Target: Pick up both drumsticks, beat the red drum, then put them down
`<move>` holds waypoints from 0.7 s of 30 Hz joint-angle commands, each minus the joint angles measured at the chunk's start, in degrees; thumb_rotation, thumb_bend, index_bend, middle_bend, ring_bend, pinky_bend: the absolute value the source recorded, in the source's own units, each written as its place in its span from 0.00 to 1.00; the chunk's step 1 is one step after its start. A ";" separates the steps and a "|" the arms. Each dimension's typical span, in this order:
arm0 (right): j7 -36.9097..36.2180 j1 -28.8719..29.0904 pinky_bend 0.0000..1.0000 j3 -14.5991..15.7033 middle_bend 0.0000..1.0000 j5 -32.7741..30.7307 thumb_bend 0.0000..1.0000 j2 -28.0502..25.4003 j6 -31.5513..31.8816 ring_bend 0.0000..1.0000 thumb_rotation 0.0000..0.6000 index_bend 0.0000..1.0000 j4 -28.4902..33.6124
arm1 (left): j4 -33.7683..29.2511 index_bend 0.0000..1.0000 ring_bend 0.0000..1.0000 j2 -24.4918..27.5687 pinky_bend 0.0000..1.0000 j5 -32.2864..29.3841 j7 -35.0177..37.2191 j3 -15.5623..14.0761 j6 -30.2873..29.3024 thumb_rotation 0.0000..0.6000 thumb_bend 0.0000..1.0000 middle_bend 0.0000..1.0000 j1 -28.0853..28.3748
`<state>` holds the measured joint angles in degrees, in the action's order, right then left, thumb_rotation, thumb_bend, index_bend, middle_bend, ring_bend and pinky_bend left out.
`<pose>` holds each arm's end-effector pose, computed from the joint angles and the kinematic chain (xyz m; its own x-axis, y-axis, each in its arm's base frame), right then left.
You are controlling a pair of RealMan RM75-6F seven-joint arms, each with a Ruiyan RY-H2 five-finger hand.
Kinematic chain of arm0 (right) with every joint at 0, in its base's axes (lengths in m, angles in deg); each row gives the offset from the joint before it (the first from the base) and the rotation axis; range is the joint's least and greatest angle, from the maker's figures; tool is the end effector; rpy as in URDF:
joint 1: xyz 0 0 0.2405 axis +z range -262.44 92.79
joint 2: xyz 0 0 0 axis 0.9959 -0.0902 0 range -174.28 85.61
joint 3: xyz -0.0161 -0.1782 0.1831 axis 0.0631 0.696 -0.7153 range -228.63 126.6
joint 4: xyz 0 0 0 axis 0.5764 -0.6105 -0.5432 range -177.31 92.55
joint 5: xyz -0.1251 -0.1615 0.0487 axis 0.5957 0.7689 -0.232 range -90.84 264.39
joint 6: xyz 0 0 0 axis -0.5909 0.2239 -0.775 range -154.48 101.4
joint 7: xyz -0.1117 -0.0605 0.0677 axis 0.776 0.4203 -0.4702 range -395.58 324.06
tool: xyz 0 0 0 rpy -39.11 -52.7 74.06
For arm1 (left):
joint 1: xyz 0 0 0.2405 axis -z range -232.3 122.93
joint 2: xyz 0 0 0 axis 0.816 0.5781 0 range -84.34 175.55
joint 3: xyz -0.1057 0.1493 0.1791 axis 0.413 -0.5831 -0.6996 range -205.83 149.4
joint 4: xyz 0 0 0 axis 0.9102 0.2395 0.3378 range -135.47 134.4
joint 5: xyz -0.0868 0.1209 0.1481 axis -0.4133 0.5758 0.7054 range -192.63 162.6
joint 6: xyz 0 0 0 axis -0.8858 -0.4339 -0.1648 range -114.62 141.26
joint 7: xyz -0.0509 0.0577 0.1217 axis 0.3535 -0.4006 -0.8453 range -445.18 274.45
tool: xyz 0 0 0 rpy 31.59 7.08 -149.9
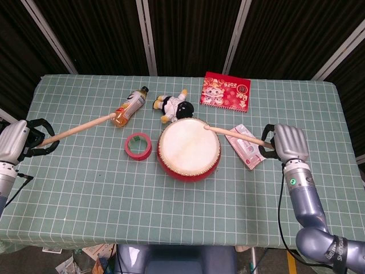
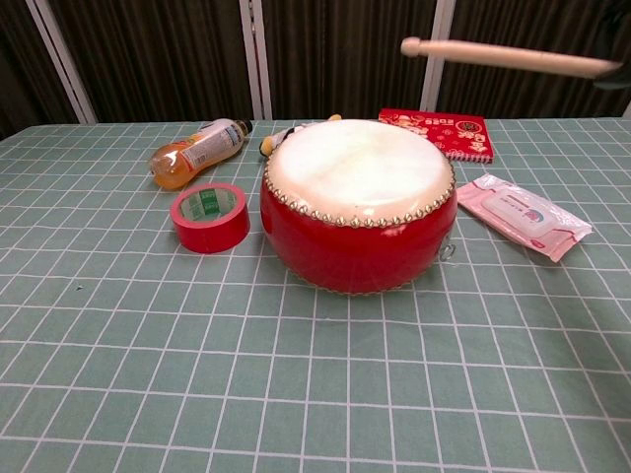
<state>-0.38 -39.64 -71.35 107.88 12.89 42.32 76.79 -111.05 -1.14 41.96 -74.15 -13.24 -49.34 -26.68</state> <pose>-0.1345 -0.3427 0.1549 0.3319 -0.2137 0.9188 -0.9296 0.0916 0.3571 -0.2100 0.3119 0.2154 0.0349 0.0817 0.9960 0.9993 0.0086 -0.0357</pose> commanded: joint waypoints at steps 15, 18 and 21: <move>29.86 10.75 1.00 13.09 1.00 -2.37 0.86 31.04 23.05 1.00 1.00 1.00 -29.08 | 1.44 0.79 1.00 -0.73 1.00 0.49 0.90 0.20 2.78 1.00 0.62 1.00 0.15; 25.46 8.95 1.00 10.58 1.00 0.03 0.86 26.62 24.58 1.00 1.00 1.00 -23.30 | 0.98 0.79 1.00 -1.03 1.00 1.01 -0.08 -0.01 2.45 1.00 0.62 1.00 0.14; 19.51 5.35 1.00 8.43 1.00 2.30 0.86 19.83 25.09 1.00 1.00 1.00 -13.87 | 0.66 0.79 1.00 -1.54 1.00 1.30 -1.56 -0.18 1.69 1.00 0.62 1.00 0.14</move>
<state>27.39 -30.78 -59.57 106.51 41.38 64.85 52.56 -110.21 -2.44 43.09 -75.24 -13.32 -47.33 -26.54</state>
